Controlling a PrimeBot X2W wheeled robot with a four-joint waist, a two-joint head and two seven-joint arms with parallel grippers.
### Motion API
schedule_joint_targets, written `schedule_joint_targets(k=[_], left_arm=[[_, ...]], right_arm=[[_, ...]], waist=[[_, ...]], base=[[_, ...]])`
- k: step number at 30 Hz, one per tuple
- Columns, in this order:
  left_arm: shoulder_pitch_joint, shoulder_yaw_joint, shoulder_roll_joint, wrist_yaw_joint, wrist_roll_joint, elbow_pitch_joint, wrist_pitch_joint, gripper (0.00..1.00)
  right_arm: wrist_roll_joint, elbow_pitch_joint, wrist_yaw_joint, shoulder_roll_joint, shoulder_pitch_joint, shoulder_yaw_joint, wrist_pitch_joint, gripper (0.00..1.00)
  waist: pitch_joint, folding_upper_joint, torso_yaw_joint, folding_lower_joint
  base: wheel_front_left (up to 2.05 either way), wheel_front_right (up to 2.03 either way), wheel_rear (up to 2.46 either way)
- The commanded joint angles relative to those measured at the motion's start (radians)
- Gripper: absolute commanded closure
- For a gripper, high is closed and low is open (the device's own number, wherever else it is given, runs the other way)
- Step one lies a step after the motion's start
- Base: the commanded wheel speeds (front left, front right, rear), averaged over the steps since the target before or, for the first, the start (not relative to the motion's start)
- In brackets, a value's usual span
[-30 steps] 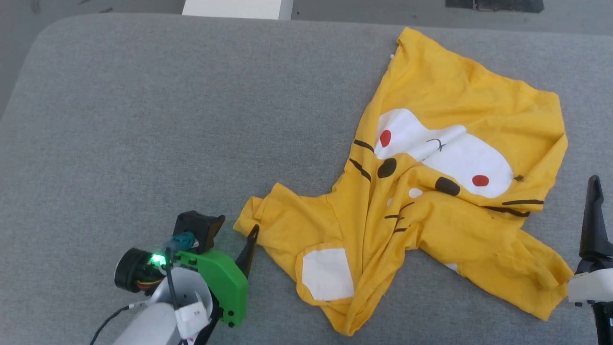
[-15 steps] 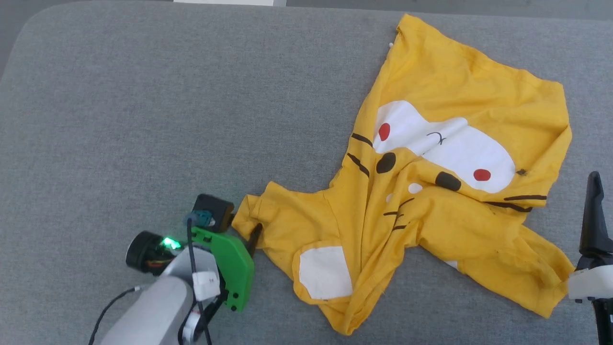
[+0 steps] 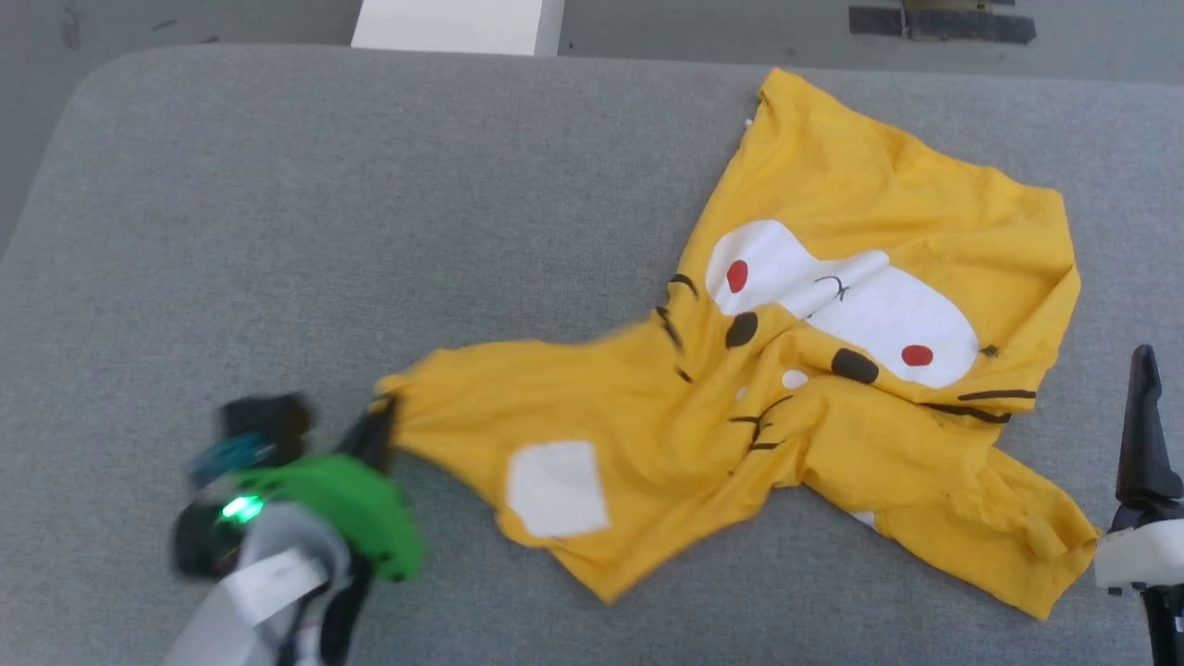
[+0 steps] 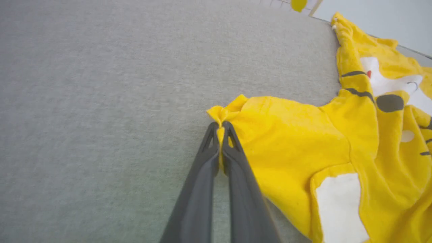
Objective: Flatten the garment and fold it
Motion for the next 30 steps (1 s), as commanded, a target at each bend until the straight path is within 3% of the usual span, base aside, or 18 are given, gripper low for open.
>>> schedule_joint_targets(k=[1,7,11,16,21,26,30], left_arm=[[0.059,0.043,0.015,0.037,-0.017,-0.026,-0.028,1.00],[0.272,0.181,0.035,0.186,-0.043,-0.084,-0.109,1.00],[0.336,0.217,0.016,0.256,-0.030,-0.107,-0.155,1.00],[0.322,0.194,-0.001,0.258,-0.018,-0.132,-0.164,1.00],[0.268,0.158,-0.012,0.252,0.000,-0.146,-0.153,1.00],[0.231,0.135,-0.024,0.254,0.011,-0.150,-0.146,1.00],[0.217,0.123,-0.028,0.253,0.015,-0.154,-0.140,1.00]], right_arm=[[-0.001,0.003,-0.002,0.001,0.011,-0.001,-0.002,0.00],[0.003,0.024,-0.002,0.001,0.041,-0.012,0.008,0.00],[-0.004,0.036,-0.002,0.001,0.064,-0.022,0.024,0.00],[-0.024,0.039,-0.002,0.001,0.085,-0.006,0.088,0.00],[-0.027,0.033,-0.002,0.001,0.120,0.038,0.243,0.00],[-0.004,0.022,-0.002,0.001,0.152,0.020,0.383,0.00],[0.011,0.024,-0.002,0.001,0.155,0.014,0.418,0.00]], waist=[[-0.016,0.0000,0.006,0.0000],[-0.024,0.0000,0.014,0.0000],[-0.026,0.0000,0.022,0.0000],[-0.017,0.0000,0.030,0.0000],[0.004,0.0000,0.032,0.0000],[0.028,0.0000,0.028,0.0000],[0.044,0.0000,0.028,0.0000]], base=[[0.00,0.00,0.00],[0.00,0.00,0.00],[0.00,0.00,0.00],[0.00,0.00,0.00],[0.00,0.00,0.00],[0.00,0.00,0.00],[0.00,0.00,0.00]])
